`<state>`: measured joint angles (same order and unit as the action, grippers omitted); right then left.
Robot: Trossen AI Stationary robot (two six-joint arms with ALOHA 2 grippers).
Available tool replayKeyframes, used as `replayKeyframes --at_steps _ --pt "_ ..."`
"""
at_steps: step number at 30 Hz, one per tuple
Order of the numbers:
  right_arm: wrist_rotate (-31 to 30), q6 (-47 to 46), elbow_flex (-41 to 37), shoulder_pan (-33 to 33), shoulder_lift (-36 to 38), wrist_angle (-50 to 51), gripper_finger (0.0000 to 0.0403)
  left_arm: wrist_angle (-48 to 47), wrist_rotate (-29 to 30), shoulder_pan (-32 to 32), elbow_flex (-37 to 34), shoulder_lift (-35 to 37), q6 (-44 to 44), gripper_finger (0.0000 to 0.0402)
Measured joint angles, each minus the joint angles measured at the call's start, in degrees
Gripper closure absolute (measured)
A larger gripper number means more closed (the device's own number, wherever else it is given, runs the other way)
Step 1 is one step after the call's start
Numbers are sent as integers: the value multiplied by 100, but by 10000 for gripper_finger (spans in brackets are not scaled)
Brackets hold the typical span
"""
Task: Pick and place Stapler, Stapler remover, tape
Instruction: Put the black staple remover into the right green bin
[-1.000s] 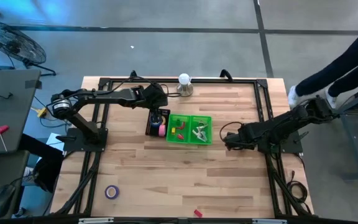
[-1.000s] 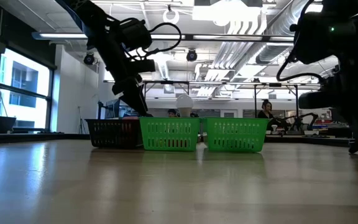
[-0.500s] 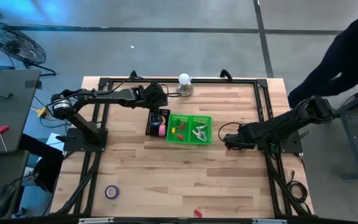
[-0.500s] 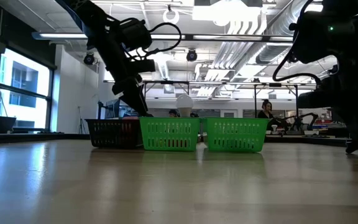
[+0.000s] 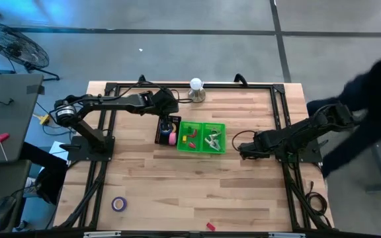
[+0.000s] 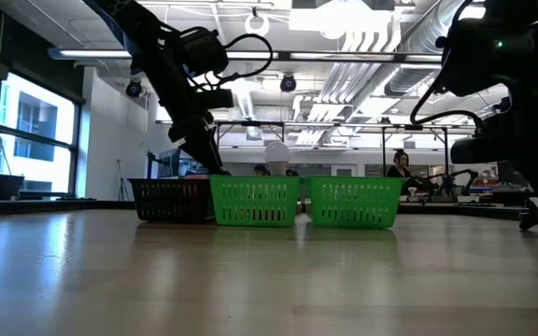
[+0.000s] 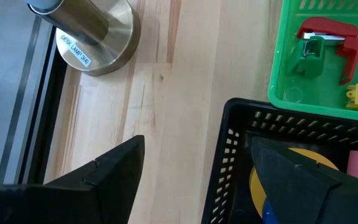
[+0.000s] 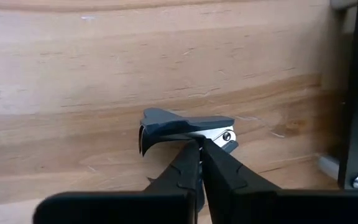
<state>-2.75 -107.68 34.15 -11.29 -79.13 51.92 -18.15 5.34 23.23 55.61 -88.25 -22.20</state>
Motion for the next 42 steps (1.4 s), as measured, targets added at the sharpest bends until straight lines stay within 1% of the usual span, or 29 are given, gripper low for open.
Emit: replayKeyframes --at_steps 12,14,17,21,25,28,32,38,42 --pt "53 269 38 0 -4 -39 402 0 0 0 0 0 17 113" --pt "27 350 144 0 -12 -538 402 0 0 0 0 0 17 113" --pt "-184 683 214 -14 -32 -1102 402 0 0 2 0 0 17 113" --pt "-701 1102 199 -9 -50 -2215 402 -1 0 2 0 0 17 113" --pt "-902 1390 192 -11 -48 -2671 402 144 2 2 -121 0 3 113" --pt "-1024 1414 195 -11 -41 -2707 402 303 79 4 -302 0 -7 113" --pt "-1041 1414 193 -11 -61 -2729 402 595 327 4 -516 0 -48 113" --pt "-1259 1647 192 -11 -60 -2851 402 737 383 6 -581 0 -104 113" --pt "-1332 1716 195 -11 -57 -2896 403 739 302 6 -582 0 -149 113"
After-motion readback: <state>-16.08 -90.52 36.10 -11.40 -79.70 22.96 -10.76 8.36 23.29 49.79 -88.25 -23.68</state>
